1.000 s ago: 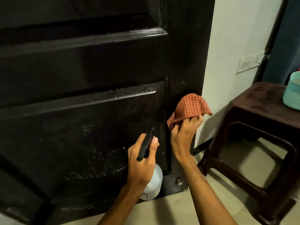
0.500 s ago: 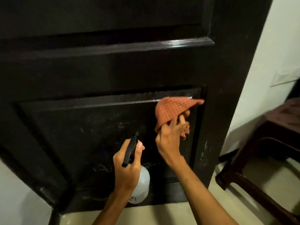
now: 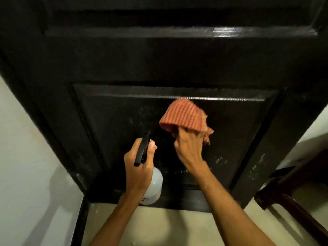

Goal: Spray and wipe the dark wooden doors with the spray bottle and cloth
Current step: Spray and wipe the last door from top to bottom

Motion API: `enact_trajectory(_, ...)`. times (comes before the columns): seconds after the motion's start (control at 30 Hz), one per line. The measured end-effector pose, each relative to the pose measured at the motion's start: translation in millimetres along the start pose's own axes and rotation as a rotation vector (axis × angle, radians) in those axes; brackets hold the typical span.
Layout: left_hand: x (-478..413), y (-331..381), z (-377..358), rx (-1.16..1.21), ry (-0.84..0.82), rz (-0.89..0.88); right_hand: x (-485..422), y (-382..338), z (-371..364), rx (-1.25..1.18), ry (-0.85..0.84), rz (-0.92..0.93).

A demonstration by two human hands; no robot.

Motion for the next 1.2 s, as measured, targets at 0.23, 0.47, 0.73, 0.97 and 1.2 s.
enact_trajectory(0.23, -3.2, -27.3, 40.1, 0.024, 0.070, 0.070, 29.0, -39.6, -36.7, 0.161, -0.240, 0.401)
enact_trajectory(0.47, 1.6, -70.7, 72.7, 0.009, 0.120, 0.128, -32.1, -49.4, -20.1, 0.143, 0.102, 0.166)
enact_trajectory(0.73, 13.3, -115.7, 115.5, -0.058, 0.166, 0.237, 42.8, -99.4, -90.5, 0.161, -0.379, 0.736)
enact_trajectory(0.97, 18.6, -161.1, 147.6, -0.057, 0.298, 0.297, 30.9, -145.5, -135.1, 0.146, -0.202, 0.720)
enact_trajectory(1.2, 23.8, -195.5, 174.8, -0.072, 0.377, 0.263, 3.2, -207.3, -180.5, 0.172, -0.153, 0.850)
Point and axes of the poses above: each hand's wrist, its own x-axis away from the middle knuckle, its own z-axis out of the back of the hand, y = z × x, the point moved 2 cm from there along -x, towards the middle knuckle, and after that the axes turned 10 degrees about z, right-handed, at the moved point
